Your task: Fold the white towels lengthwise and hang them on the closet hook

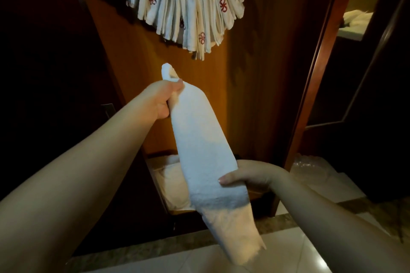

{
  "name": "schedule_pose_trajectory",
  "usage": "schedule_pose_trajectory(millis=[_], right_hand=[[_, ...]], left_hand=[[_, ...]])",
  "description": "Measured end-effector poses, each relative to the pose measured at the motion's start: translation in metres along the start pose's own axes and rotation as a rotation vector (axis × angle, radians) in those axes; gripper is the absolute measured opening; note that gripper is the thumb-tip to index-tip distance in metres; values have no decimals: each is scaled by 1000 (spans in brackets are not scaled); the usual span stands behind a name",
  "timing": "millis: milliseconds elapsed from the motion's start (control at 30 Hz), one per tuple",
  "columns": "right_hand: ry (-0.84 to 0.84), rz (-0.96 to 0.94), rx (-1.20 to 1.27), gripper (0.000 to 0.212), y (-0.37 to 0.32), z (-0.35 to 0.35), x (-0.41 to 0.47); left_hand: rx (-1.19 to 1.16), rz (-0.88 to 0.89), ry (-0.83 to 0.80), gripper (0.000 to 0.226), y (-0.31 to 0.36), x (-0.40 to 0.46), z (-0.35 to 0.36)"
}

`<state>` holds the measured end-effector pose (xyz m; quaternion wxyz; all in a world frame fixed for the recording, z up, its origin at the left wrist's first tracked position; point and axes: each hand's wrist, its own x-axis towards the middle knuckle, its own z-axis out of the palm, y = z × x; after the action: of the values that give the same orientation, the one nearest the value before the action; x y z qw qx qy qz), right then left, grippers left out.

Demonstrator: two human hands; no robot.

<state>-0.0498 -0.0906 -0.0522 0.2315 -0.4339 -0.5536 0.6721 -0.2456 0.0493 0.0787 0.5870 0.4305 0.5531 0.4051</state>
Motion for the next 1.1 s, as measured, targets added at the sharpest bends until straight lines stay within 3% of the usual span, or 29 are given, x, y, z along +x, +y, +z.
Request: schedule_pose_trajectory(millis=[133,233,367,500,533,633,733,867,1000,1100], right_hand=[[-45,-14,39,35,-20,-3,-10],[-36,-114,223,47,-37,-7,-18],[-85,-307,456,56,-65,-13,-29],[8,-427,522,42,-92,-27,-30],[40,-445,530,41,-98,-30,-30],[119,-476,581,41,-110,-37,-28],[183,-503,612,43,-122,-42,-24],[234,-515,659,48,-140,-46,-19],[301,-523,674,46,-154,-50,-13],[370,-539,661,44,-164,-52,-11]], left_hand=[[25,-85,-13,30,-11,10,-8],[-67,-56,-147,41,-36,19,-12],[-266,-136,-474,88,-81,20,-9],[-443,-160,-874,93,-122,-1,-6],[-400,-111,-897,93,-126,-10,-7],[-41,170,-722,62,-129,-31,-5],[77,223,-687,36,-132,-34,1],[131,161,-670,52,-152,-27,-1],[106,94,-568,38,-175,-20,0],[62,63,-559,40,-179,-16,-4]])
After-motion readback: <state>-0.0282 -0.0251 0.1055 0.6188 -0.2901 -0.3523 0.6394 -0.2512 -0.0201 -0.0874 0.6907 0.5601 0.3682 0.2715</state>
